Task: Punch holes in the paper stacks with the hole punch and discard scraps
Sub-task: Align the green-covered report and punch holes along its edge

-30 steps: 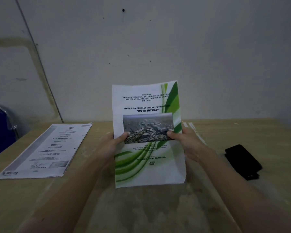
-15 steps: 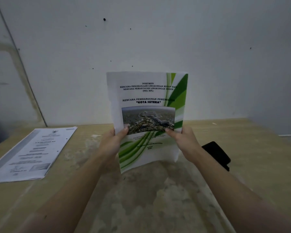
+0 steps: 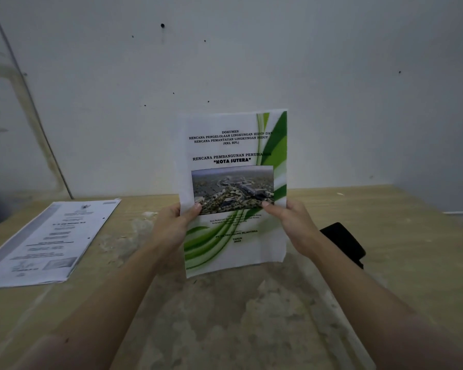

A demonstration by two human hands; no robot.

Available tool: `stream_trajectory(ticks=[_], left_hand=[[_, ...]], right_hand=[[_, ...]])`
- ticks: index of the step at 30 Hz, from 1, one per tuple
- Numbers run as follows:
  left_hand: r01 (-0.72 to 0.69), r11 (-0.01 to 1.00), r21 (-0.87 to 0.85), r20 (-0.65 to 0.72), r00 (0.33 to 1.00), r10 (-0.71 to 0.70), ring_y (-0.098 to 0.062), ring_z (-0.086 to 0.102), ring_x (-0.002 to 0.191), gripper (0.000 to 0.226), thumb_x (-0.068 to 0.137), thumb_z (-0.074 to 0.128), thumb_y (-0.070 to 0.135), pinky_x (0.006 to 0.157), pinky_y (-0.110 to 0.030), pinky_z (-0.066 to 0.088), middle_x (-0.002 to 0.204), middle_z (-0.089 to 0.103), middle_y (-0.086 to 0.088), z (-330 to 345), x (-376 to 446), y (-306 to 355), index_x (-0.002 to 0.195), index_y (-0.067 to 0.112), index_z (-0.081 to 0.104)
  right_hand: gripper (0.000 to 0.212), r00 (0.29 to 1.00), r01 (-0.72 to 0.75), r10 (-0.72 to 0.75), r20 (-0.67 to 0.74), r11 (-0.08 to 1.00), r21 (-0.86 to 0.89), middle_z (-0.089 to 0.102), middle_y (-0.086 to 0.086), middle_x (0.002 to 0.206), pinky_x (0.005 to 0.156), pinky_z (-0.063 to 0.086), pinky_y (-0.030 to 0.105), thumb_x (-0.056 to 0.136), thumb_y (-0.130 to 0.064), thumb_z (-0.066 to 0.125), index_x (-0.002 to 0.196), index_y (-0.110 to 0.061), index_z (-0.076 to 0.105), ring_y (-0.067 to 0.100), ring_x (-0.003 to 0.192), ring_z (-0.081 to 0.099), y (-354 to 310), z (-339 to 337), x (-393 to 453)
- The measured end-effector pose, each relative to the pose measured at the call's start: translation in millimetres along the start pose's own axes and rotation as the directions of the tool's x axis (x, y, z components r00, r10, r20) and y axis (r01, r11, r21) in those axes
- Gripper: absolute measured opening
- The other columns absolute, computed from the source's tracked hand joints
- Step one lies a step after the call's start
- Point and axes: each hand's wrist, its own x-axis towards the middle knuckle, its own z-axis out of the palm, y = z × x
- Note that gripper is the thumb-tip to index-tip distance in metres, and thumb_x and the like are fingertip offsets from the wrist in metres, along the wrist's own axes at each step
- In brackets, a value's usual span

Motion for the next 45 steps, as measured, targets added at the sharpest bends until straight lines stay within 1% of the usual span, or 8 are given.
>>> stream_trajectory(ticks=[10,15,18,24,33,36,39,45], left_hand=[[0.055,0.993,-0.106,0.099,0.994,-0.045,-0.019,0.07,0.059,0.008,0.088,0.055,0.01,0.061,-0.033,0.06,0.068,0.072,-0.006,3.7,-2.4,0.0,0.091,0.006,0.062],[0.119,0.963,-0.241,0.076,0.992,-0.103,-0.011,0.068,0.056,0.018,0.091,0.051,0.011,0.048,-0.021,0.055,0.084,0.064,-0.009,9.9,-5.8,3.5,0.106,0.003,0.058],[0.164,0.957,-0.241,0.111,0.984,-0.141,-0.021,0.063,0.077,0.016,0.092,0.051,0.014,0.066,-0.03,0.058,0.094,0.063,-0.012,12.3,-5.3,4.6,0.099,0.005,0.061],[0.152,0.973,-0.172,0.09,0.986,-0.138,-0.023,0.057,0.104,0.032,0.092,0.051,0.019,0.101,-0.045,0.042,0.111,0.062,-0.004,14.7,0.5,8.5,0.122,0.008,0.056],[0.092,0.991,-0.094,0.028,0.996,-0.089,-0.032,0.055,0.115,0.025,0.093,0.048,0.023,0.104,-0.051,0.041,0.12,0.06,-0.011,10.5,1.4,14.0,0.113,0.013,0.059],[0.092,0.993,-0.073,0.016,0.996,-0.091,-0.033,0.054,0.115,0.033,0.094,0.048,0.023,0.104,-0.05,0.04,0.12,0.059,-0.013,11.0,-2.1,14.3,0.119,0.005,0.057],[0.076,0.995,-0.065,0.028,0.997,-0.074,-0.03,0.054,0.117,0.033,0.094,0.047,0.022,0.106,-0.047,0.039,0.125,0.059,-0.012,11.7,-2.8,15.3,0.121,0.006,0.057],[0.097,0.99,-0.098,0.038,0.995,-0.094,-0.031,0.058,0.11,0.023,0.092,0.05,0.02,0.102,-0.048,0.043,0.116,0.063,-0.014,9.5,-2.9,20.8,0.108,0.008,0.063]], right_hand=[[0.016,0.999,-0.018,0.022,-0.042,0.997,0.079,0.072,0.007,0.091,0.081,0.055,0.039,0.092,-0.012,0.055,0.087,-0.014,0.07,0.026,0.085,0.067,-6.7,-8.0,-1.7],[0.014,0.996,-0.026,0.025,-0.089,1.0,-0.008,0.07,0.007,0.082,0.076,0.054,0.04,0.088,-0.005,0.056,0.084,-0.01,0.068,0.024,0.074,0.066,-11.8,-13.2,-2.9],[0.022,0.993,-0.02,0.018,-0.116,1.0,-0.022,0.067,0.005,0.084,0.07,0.051,0.033,0.085,0.003,0.051,0.092,-0.012,0.066,0.02,0.075,0.062,-15.8,-14.4,-1.3],[0.016,0.979,-0.055,0.049,-0.199,0.998,-0.024,0.054,0.008,0.074,0.061,0.04,0.03,0.082,0.004,0.043,0.075,-0.007,0.053,0.022,0.07,0.051,-24.4,-12.7,3.7],[0.026,0.981,0.08,-0.073,-0.182,0.996,0.032,0.061,0.007,0.086,0.062,0.042,0.027,0.093,-0.004,0.038,0.101,-0.001,0.062,0.017,0.076,0.054,-28.4,-1.5,0.3],[0.024,0.981,0.077,-0.07,-0.182,0.997,0.031,0.063,0.004,0.089,0.06,0.048,0.016,0.096,-0.005,0.037,0.101,-0.003,0.061,0.014,0.079,0.059,-20.3,-0.4,-4.1],[0.028,0.97,0.07,-0.057,-0.236,0.996,0.046,0.063,0.019,0.102,0.074,0.049,0.028,0.095,-0.005,0.04,0.113,0.013,0.052,0.029,0.096,0.06,-15.6,-0.9,-2.0],[0.02,0.981,0.058,-0.05,-0.187,0.998,0.039,0.064,0.013,0.091,0.08,0.045,0.036,0.092,-0.007,0.045,0.091,-0.001,0.064,0.024,0.087,0.058,-15.2,-5.5,2.8]])
